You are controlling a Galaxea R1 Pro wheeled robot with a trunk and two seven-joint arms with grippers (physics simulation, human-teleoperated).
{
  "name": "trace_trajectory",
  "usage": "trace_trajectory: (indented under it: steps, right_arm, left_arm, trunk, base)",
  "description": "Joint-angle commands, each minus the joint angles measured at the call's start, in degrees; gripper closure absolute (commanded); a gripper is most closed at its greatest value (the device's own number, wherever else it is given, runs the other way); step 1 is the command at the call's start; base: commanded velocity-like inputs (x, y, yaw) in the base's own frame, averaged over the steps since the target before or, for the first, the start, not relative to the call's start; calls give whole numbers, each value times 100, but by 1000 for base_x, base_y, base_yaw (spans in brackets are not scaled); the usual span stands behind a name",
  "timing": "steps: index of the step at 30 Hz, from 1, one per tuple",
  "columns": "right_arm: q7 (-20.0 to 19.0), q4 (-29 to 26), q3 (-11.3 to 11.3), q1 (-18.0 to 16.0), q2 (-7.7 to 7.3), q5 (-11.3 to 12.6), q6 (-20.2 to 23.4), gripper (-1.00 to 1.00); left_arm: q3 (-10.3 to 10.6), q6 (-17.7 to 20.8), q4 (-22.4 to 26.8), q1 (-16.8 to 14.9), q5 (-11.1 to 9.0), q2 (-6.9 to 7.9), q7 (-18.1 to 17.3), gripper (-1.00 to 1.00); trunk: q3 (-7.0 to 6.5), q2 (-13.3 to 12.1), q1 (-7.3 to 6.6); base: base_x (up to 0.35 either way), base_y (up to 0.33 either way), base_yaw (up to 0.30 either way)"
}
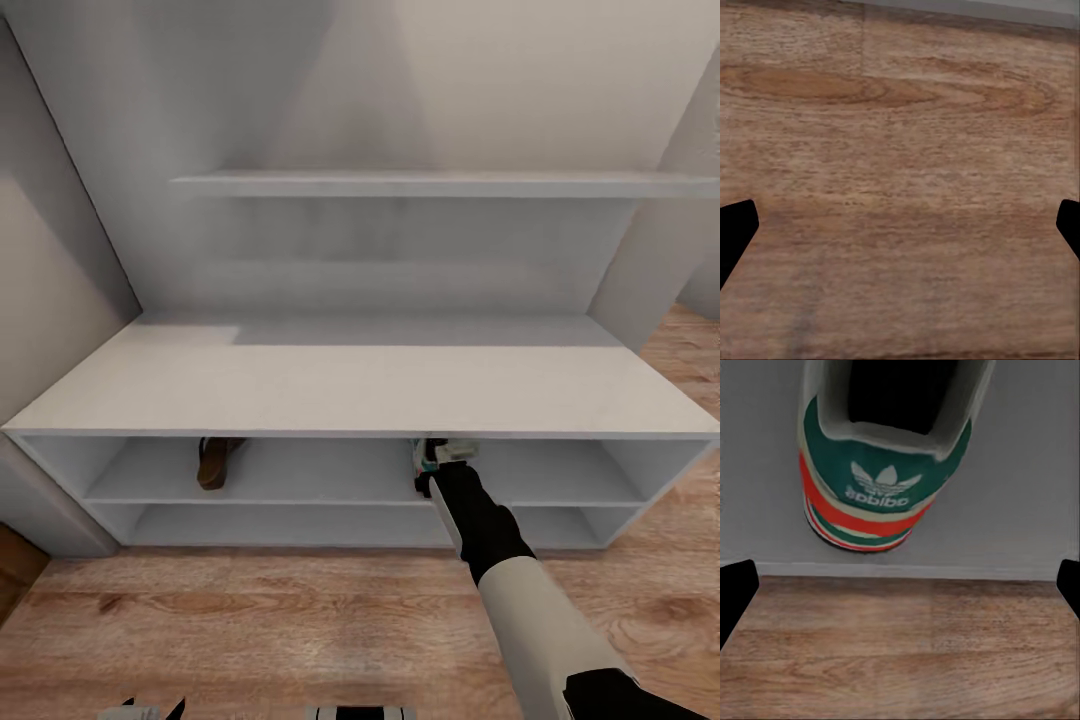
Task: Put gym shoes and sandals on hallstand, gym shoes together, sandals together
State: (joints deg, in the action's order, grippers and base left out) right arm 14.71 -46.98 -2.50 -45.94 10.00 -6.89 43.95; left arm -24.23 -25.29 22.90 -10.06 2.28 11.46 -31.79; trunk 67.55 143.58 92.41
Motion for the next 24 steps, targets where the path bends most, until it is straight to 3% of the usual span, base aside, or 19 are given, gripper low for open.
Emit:
trace_trajectory:
  steps: [1,11,24]
  right_arm:
    - [-12,-4,-7,-3,0,-52,42,-100]
    - [-12,31,-5,-3,0,-51,43,-100]
    - [-12,130,-5,4,0,-49,36,-100]
  left_arm:
    - [-46,-12,-4,-5,25,-4,-47,-100]
    - [-34,-11,-3,-5,26,-4,-47,-100]
    - [-37,4,59,-22,16,-11,-33,-100]
  trunk:
    - [4,2,-4]
    - [4,2,-4]
    - [4,2,-4]
  base:
    - [-313,0,0]
    - [-328,-24,0]
    - [-335,-121,0]
